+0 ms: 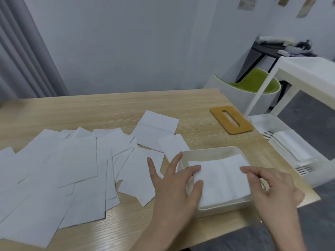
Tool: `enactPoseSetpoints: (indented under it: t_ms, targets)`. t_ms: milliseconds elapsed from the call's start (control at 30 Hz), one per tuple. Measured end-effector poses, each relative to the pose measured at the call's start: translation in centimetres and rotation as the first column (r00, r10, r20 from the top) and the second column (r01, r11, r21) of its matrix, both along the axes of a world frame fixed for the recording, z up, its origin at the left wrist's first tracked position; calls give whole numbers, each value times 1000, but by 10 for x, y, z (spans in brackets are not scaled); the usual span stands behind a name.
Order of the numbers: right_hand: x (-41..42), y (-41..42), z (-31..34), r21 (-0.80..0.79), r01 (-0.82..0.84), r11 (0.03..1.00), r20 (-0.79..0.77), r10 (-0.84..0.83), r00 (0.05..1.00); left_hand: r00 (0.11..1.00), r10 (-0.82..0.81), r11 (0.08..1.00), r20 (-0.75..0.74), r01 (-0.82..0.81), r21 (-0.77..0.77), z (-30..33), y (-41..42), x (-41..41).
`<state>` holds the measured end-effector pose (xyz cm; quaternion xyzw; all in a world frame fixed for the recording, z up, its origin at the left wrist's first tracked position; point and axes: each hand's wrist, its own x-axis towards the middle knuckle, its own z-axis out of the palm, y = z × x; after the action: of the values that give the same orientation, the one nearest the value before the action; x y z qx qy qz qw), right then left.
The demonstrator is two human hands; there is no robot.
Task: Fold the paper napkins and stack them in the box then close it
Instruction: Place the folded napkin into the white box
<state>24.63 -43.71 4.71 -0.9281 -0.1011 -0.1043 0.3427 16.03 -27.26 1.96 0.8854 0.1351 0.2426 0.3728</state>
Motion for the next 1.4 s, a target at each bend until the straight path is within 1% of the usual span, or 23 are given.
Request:
enactPoseSetpoints:
  t_ms: [100,267,433,533,700,800,900,967,1067,1133,1167,1233,1333,1400]
  targets:
    - [0,-5,-7,-43,14,999,33,-13,999,999,-22,994,-30,25,102,0,-1,0]
    - [2,-10,-14,-100,22,995,62,-15,998,992,-32,974,-120,58,218,3,-2,1]
    - [4,-12,-15,-137,-6,991,64,15,998,993,5,950,-122,33,311,5,-2,2]
    - [5,-13,-16,-159,-44,986,38,51,998,993,20,940,-114,21,340,5,-2,2]
    - [6,-15,-16,-146,-78,986,17,81,997,995,36,937,-92,-2,348,1,-1,3]
    - [7,-17,-13,-182,-97,979,7,100,995,991,10,935,-131,37,353,1,1,3]
    - [5,-17,-10,-261,-119,958,44,135,990,987,-35,927,-156,90,364,3,6,4]
    - [2,-16,-6,-295,-173,940,90,207,974,980,-116,908,-162,170,383,4,10,5]
    - [1,-15,-1,-326,-339,883,-43,344,938,927,-289,839,-241,366,402,5,19,8]
    - [1,-17,0,-396,-432,810,-151,406,901,882,-353,794,-311,459,400,8,25,10]
    - [1,-19,0,-435,-459,775,-188,420,888,865,-371,774,-337,489,403,9,28,12]
    - [3,-22,0,-470,-490,734,-235,431,871,832,-391,732,-393,540,414,13,31,15]
    - [5,-22,1,-531,-508,678,-268,435,860,793,-393,667,-466,595,449,17,34,19]
    - [6,-21,1,-568,-516,641,-274,444,853,779,-392,639,-489,613,465,18,34,22]
